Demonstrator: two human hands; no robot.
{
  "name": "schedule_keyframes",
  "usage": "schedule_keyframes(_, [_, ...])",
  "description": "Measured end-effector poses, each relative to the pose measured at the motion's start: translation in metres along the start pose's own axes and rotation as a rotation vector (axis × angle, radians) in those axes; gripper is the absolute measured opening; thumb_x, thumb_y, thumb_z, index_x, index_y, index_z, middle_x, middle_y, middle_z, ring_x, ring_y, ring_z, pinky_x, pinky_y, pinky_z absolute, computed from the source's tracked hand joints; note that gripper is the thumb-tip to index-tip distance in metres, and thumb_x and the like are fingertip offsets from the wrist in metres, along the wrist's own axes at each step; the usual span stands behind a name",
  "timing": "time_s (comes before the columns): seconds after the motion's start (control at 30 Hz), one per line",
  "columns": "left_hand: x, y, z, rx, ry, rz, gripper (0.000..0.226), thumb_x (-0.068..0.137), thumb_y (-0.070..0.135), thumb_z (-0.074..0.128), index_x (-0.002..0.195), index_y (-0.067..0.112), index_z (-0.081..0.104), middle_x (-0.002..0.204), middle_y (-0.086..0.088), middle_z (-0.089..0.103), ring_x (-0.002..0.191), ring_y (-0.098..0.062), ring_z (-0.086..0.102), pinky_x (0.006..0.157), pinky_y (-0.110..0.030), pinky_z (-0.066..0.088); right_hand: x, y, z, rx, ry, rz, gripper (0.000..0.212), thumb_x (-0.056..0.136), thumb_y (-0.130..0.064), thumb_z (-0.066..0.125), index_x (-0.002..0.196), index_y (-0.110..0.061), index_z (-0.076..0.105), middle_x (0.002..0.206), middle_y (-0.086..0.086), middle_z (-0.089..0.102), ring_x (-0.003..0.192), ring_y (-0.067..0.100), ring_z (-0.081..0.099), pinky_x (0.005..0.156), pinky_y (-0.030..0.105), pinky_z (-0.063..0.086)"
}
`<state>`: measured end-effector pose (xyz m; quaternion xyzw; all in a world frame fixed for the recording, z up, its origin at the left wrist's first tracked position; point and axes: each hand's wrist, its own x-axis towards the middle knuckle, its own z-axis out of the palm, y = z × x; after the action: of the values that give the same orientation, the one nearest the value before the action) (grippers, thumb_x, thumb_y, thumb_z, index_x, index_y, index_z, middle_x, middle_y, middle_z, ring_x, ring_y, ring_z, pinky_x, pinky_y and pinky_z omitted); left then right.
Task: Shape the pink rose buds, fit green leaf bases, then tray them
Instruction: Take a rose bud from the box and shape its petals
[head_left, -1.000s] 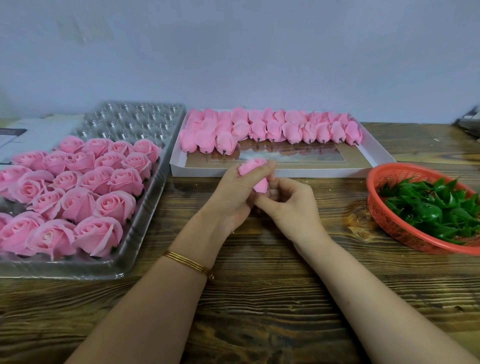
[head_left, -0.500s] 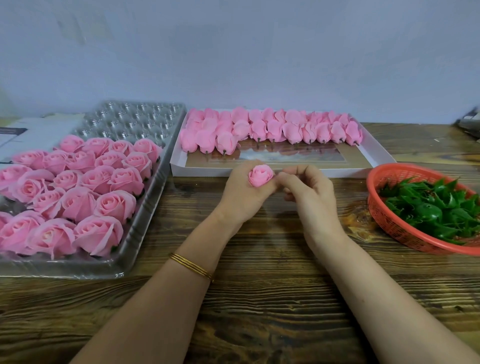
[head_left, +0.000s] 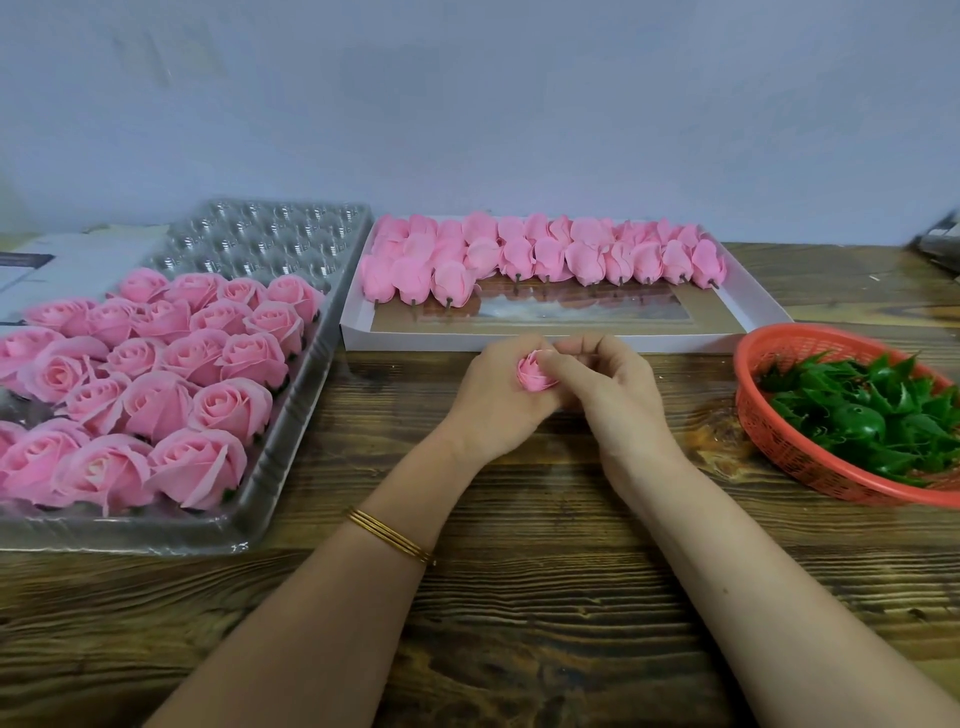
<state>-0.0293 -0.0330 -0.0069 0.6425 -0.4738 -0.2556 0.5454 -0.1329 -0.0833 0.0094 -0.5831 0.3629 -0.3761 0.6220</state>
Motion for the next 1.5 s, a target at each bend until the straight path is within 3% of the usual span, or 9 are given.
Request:
schedule_keyframes(0.2, [0.000, -0.001, -0.001, 0.046, -0.003, -0.034, 0.017, 0.072, 0.022, 0.069, 0.063, 0.034, 0.061, 0.065, 0.011, 0.066, 0.069, -0.014, 0.062, 0.071, -0.042, 0.053, 0.001, 0.002, 0.000, -0.014, -0.022, 0.006, 0.020, 0.084, -0.009, 0.074, 0.101, -0.004, 0.064, 0.088, 0.011, 0.063, 0.080, 0.018, 0.062, 0.063, 0.022, 0.053])
schedule_keyframes(0.3, [0.000, 0.002, -0.002, -0.057, -0.012, -0.044, 0.005, 0.087, 0.012, 0.069, 0.086, 0.006, 0.070, 0.083, -0.012, 0.073, 0.077, -0.033, 0.066, 0.073, -0.045, 0.054, 0.001, 0.003, 0.000, 0.028, -0.014, 0.007, 0.018, 0.089, -0.018, 0.070, 0.094, -0.002, 0.064, 0.084, 0.014, 0.062, 0.074, 0.020, 0.061, 0.063, 0.031, 0.053])
schedule_keyframes(0.37, [0.000, 0.004, -0.004, -0.147, 0.052, -0.049, 0.021, 0.090, 0.014, 0.070, 0.079, -0.002, 0.064, 0.072, -0.013, 0.067, 0.066, -0.026, 0.061, 0.066, -0.036, 0.052, 0.002, 0.004, -0.001, 0.048, 0.008, 0.007, 0.013, 0.092, -0.018, 0.063, 0.086, -0.007, 0.062, 0.077, 0.011, 0.061, 0.071, 0.017, 0.058, 0.065, 0.033, 0.048])
schedule_keyframes(0.47, [-0.001, 0.008, -0.007, -0.294, 0.141, -0.099, 0.023, 0.091, 0.012, 0.068, 0.070, 0.009, 0.059, 0.061, -0.003, 0.058, 0.060, -0.011, 0.055, 0.063, -0.025, 0.047, 0.002, 0.007, -0.001, -0.049, 0.007, -0.043, 0.005, 0.083, -0.008, 0.064, 0.086, -0.011, 0.063, 0.076, 0.003, 0.064, 0.066, 0.008, 0.057, 0.064, 0.028, 0.048])
schedule_keyframes(0.57, [0.002, 0.011, -0.008, -0.474, 0.221, -0.168, 0.022, 0.091, 0.011, 0.067, 0.072, 0.009, 0.057, 0.064, -0.007, 0.055, 0.068, -0.022, 0.050, 0.069, -0.034, 0.041, -0.002, 0.011, 0.002, -0.232, -0.024, -0.089, 0.029, 0.062, -0.019, 0.068, 0.090, -0.015, 0.063, 0.079, -0.004, 0.063, 0.067, 0.002, 0.057, 0.070, 0.025, 0.051])
schedule_keyframes(0.9, [0.003, 0.013, -0.004, -0.592, 0.210, -0.198, 0.028, 0.092, 0.011, 0.066, 0.068, 0.008, 0.052, 0.051, 0.000, 0.052, 0.045, -0.014, 0.046, 0.045, -0.021, 0.042, -0.006, 0.021, 0.014, -0.479, -0.073, -0.295, 0.027, 0.069, -0.018, 0.083, 0.075, -0.028, 0.059, 0.061, -0.013, 0.061, 0.055, -0.004, 0.055, 0.055, 0.009, 0.039])
schedule_keyframes(1.2, [0.002, 0.012, -0.006, -0.619, 0.103, -0.174, 0.024, 0.089, 0.008, 0.068, 0.069, 0.009, 0.055, 0.059, -0.004, 0.055, 0.052, -0.017, 0.051, 0.049, -0.024, 0.047, -0.001, 0.022, 0.012, -0.385, -0.085, -0.264, 0.019, 0.062, -0.028, 0.076, 0.063, -0.021, 0.059, 0.054, -0.010, 0.059, 0.054, 0.003, 0.051, 0.056, 0.027, 0.043])
schedule_keyframes(1.33, [0.002, 0.013, -0.011, -0.653, 0.027, -0.184, 0.016, 0.089, 0.007, 0.067, 0.076, 0.011, 0.059, 0.060, -0.004, 0.054, 0.054, -0.017, 0.049, 0.052, -0.026, 0.047, -0.002, 0.018, 0.009, -0.221, -0.219, -0.212, 0.013, 0.075, -0.008, 0.079, 0.071, -0.007, 0.067, 0.064, 0.009, 0.060, 0.066, 0.021, 0.054, 0.068, 0.046, 0.051])
schedule_keyframes(1.5, [0.001, 0.013, -0.019, -0.653, -0.096, -0.167, 0.011, 0.080, 0.016, 0.071, 0.082, 0.012, 0.061, 0.064, -0.002, 0.055, 0.062, -0.015, 0.053, 0.057, -0.030, 0.049, -0.002, 0.012, 0.004, -0.134, -0.339, -0.142, 0.009, 0.085, -0.006, 0.071, 0.077, -0.002, 0.070, 0.063, 0.005, 0.053, 0.060, 0.006, 0.047, 0.061, 0.016, 0.041])
